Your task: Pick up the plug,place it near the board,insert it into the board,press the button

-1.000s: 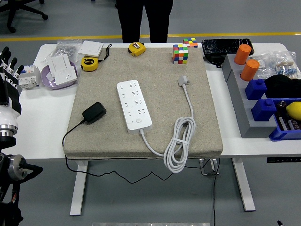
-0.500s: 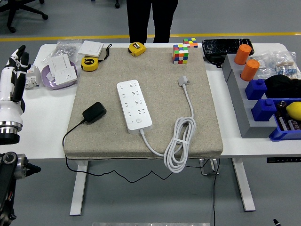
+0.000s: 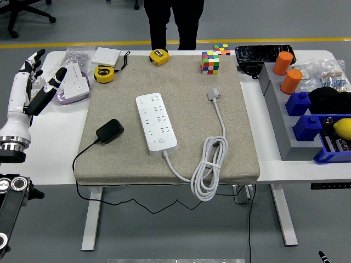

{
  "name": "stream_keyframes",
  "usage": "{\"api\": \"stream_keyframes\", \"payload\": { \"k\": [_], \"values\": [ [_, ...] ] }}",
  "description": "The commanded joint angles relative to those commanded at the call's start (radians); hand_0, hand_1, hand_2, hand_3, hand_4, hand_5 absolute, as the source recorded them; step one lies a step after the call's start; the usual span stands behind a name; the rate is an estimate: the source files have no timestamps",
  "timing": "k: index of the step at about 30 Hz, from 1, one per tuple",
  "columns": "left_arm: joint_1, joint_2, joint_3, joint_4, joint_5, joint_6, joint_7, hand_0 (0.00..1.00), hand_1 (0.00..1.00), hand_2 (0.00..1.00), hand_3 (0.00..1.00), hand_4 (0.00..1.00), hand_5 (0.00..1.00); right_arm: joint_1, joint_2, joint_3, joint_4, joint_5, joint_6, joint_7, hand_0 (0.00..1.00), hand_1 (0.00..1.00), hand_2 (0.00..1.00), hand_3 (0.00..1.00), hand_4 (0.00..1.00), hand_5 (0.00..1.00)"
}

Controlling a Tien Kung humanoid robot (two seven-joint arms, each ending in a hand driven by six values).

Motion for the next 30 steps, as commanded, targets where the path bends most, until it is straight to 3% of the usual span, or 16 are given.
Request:
{"api": "stream_keyframes", "payload": {
  "k": [10,11,16,17,22,26,28,29,30],
  "values": [
    [-0.019,0.0,0.009,0.022,0.051,0.017,-0.006,0.885,0.984,0.98,0.956,0.998,0.692,-0.003,0.002,-0.028,0.0,0.017,0.001,0.002,0.994,0.864,0.816,0.827,0.998,0.998],
    [-0.019,0.001,0.01,0.026,0.054,0.018,-0.005,0.906,0.986,0.986,0.958,0.998,0.537,-0.002,0.001,-0.03,0.0,0.018,0.001,0.002,0.991,0.864,0.816,0.826,0.998,0.998],
    [0.003,-0.001,0.005,0.038,0.076,0.044,-0.011,0.906,0.986,0.986,0.958,0.998,0.537,-0.002,-0.004,-0.059,0.0,0.037,0.001,0.007,0.991,0.864,0.816,0.826,0.998,0.998],
    [0.007,0.0,0.003,0.037,0.079,0.045,-0.011,0.935,0.998,0.998,0.981,0.998,0.4,-0.003,-0.004,-0.06,0.0,0.036,0.001,0.007,0.988,0.865,0.816,0.826,0.998,0.998],
    [0.015,0.013,-0.002,0.04,0.093,0.047,-0.008,0.935,0.998,0.998,0.981,0.998,0.4,-0.015,0.003,-0.045,0.0,0.014,0.001,-0.002,0.988,0.865,0.816,0.826,0.998,0.998],
    [0.022,0.008,-0.014,0.041,0.081,0.058,-0.017,0.932,0.998,0.998,0.977,0.998,0.4,-0.012,-0.001,-0.066,0.0,0.031,0.002,0.003,0.983,0.865,0.816,0.826,0.998,0.998],
    [0.02,0.007,-0.021,0.047,0.119,0.078,-0.016,0.932,0.998,0.998,0.977,0.998,0.4,-0.01,-0.001,-0.055,0.0,0.012,0.003,-0.004,0.983,0.865,0.816,0.826,0.998,0.998],
    [0.019,0.006,-0.024,0.049,0.137,0.084,-0.012,0.947,0.998,0.998,0.978,0.894,0.022,-0.008,0.0,-0.044,0.0,-0.002,0.004,-0.009,0.982,0.864,0.816,0.826,0.998,0.998],
    [0.019,0.005,-0.027,0.051,0.148,0.088,-0.01,0.947,0.998,0.998,0.978,0.894,0.022,-0.007,0.001,-0.034,0.0,-0.015,0.004,-0.014,0.982,0.864,0.816,0.826,0.998,0.998]
  ]
}}
